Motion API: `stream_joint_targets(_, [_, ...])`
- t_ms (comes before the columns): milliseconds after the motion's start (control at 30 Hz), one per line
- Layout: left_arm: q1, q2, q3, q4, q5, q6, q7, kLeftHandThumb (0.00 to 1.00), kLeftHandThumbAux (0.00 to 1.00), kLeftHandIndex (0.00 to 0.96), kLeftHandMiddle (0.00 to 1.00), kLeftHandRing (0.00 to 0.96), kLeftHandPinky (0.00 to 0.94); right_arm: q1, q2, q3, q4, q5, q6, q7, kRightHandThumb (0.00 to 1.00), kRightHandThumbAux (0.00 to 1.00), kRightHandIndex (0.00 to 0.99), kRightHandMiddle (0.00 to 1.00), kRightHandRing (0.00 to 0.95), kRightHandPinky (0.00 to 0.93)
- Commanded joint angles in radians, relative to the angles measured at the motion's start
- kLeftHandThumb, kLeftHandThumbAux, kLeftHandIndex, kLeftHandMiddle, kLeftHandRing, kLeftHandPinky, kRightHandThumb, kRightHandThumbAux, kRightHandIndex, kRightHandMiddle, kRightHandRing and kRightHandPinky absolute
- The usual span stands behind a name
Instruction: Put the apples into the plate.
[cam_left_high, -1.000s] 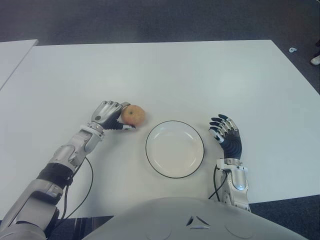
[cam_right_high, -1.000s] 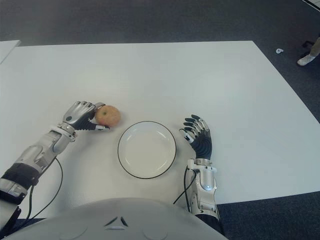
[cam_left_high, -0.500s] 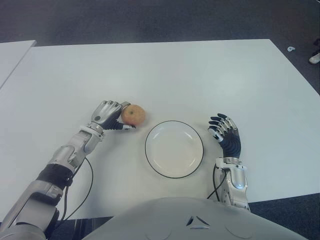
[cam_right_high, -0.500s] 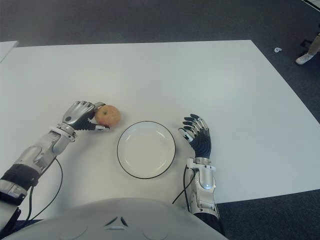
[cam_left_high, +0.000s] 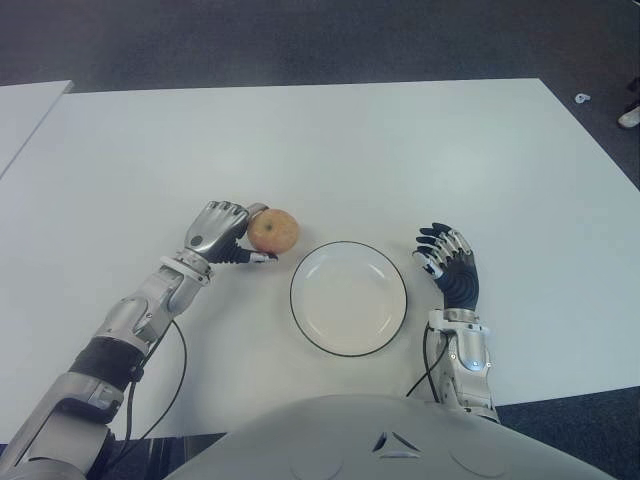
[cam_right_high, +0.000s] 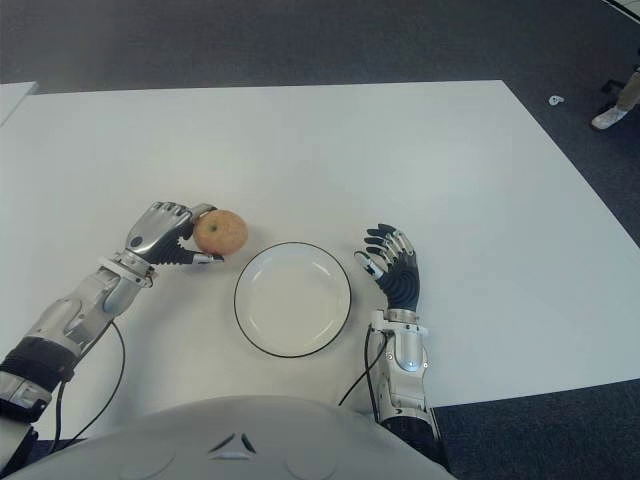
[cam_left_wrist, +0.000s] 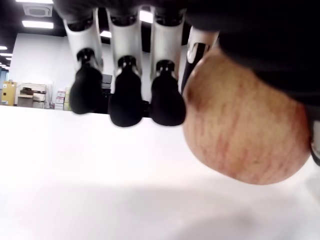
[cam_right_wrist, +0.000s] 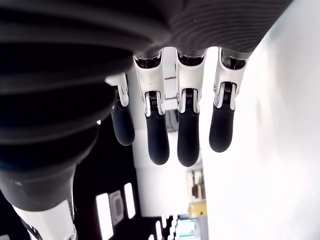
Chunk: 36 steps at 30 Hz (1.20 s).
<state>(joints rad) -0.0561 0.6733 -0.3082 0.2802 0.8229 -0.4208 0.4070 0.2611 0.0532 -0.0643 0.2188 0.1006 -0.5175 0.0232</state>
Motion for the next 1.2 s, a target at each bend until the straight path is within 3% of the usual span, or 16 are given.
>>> stream_joint_targets(33, [0.009,-0.013,0.003,-0.011,-0.002,-0.013,0.000,0.720,0.700,0.443,0.780,0.742,0.698,0.064,0.040,0.008,0.168,-0.016,0.089,-0.029,0.571,0.748,0.325,0.374,0.367,0.380])
stream_joint_targets(233, [0.013,-0.011,-0.012,-0.013,0.010,-0.041,0.002,0.719,0.700,0.444,0.776,0.739,0.689,0.062,0.041,0.014,0.168,-0.025,0.094,-0.041,0.680,0.730,0.398,0.379,0.370,0.392])
stream_joint_targets(567, [0.092,-0.035,-0.074,-0.189,0.141,-0.036,0.030,0.720,0.699,0.444,0.778,0.741,0.714,0.060,0.042,0.025,0.166,-0.026,0.107,-0.042,0.688,0.729,0.404,0.373,0.363,0.382])
stream_joint_targets(1200, [0.114,-0.052,-0.137,-0.213,0.181,-0.058,0.005,0.724,0.698,0.443,0.772,0.739,0.728,0.053,0.053,0.030,0.183,-0.033,0.102,-0.063,0.690,0.727,0.405,0.374,0.359,0.369])
